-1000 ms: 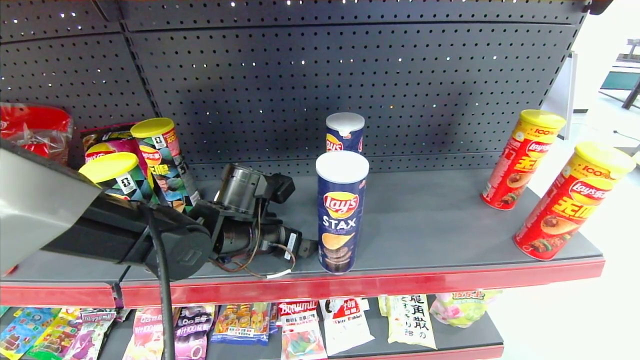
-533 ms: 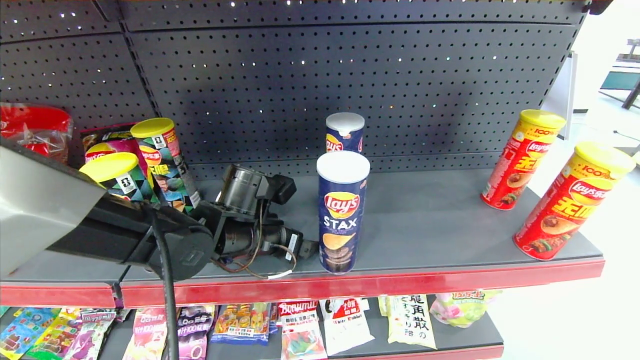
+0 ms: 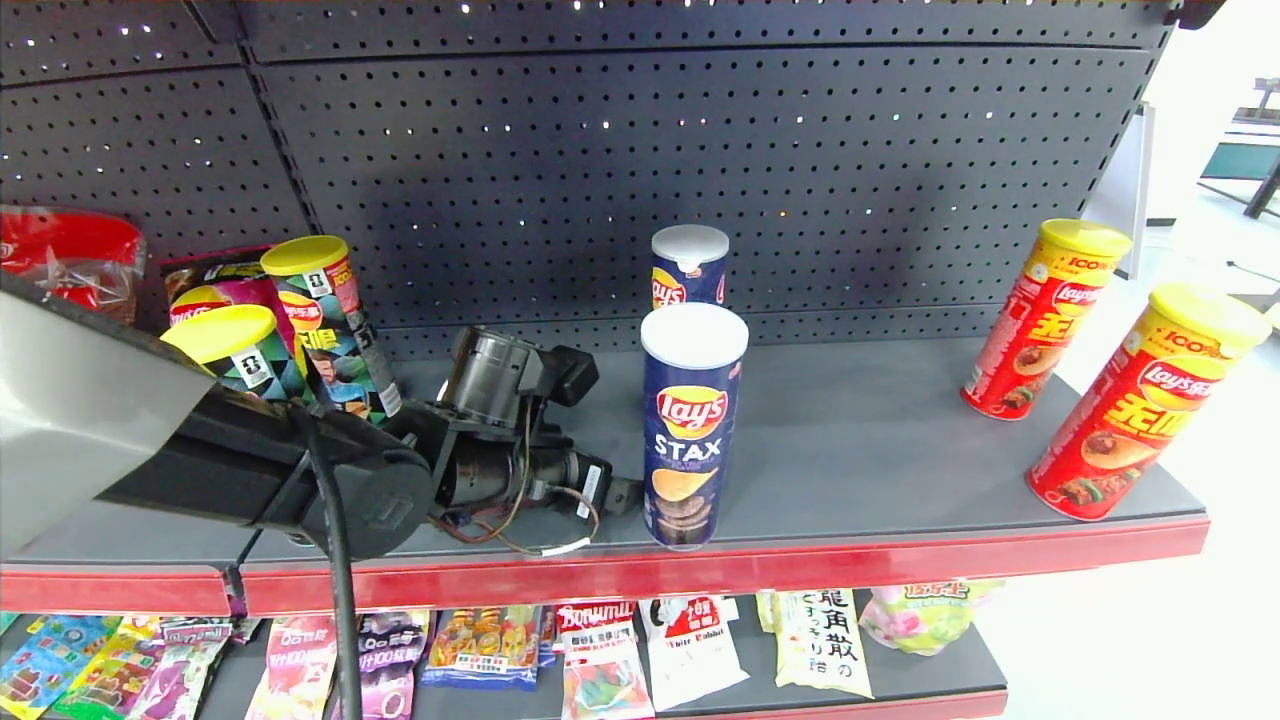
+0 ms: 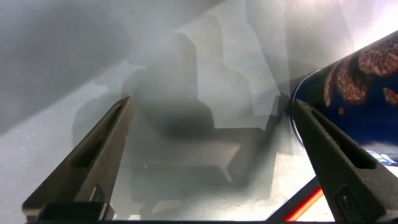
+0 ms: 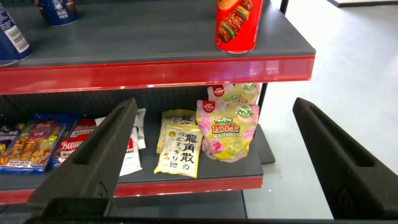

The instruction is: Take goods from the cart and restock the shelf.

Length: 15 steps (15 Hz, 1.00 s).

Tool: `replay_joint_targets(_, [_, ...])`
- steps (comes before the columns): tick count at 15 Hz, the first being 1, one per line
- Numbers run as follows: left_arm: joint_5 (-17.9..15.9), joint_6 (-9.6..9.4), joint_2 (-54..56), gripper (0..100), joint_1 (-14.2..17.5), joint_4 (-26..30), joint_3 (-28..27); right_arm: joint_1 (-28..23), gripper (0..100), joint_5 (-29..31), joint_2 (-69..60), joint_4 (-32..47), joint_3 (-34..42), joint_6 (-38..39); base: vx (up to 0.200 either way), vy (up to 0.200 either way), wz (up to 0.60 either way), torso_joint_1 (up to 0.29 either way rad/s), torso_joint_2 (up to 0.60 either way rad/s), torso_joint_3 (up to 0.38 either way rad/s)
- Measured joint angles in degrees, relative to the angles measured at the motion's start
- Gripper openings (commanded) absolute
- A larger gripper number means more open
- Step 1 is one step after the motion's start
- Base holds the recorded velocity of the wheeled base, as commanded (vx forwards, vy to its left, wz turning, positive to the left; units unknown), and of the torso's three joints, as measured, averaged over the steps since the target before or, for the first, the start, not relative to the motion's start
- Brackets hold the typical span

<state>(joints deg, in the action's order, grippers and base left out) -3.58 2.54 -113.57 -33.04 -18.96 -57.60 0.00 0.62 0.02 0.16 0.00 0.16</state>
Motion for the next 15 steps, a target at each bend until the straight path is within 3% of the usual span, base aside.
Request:
replay_joint_targets(7, [1.38,-0.54,4.64,100,0.18,-0.20,1.21,0.00,100,0.00,0.00,0.00,0.00,0.06,0.000,0.000,0.00,0.000,0.00,0.000])
replay_joint_targets(12, [1.45,-0.60,17.96,100,-0.10,0.00,4.88,0.00,100,-0.02,0.00,0.02,-0.02,0.05,0.000,0.000,0.00,0.000,0.00,0.000])
replay_joint_targets(15, [1.80,-0.65,31.56,100,0.07,1.78,11.58,0.00,100,0.00,0.00,0.00,-0.02,0.06,0.000,0.000,0.00,0.000,0.00,0.000])
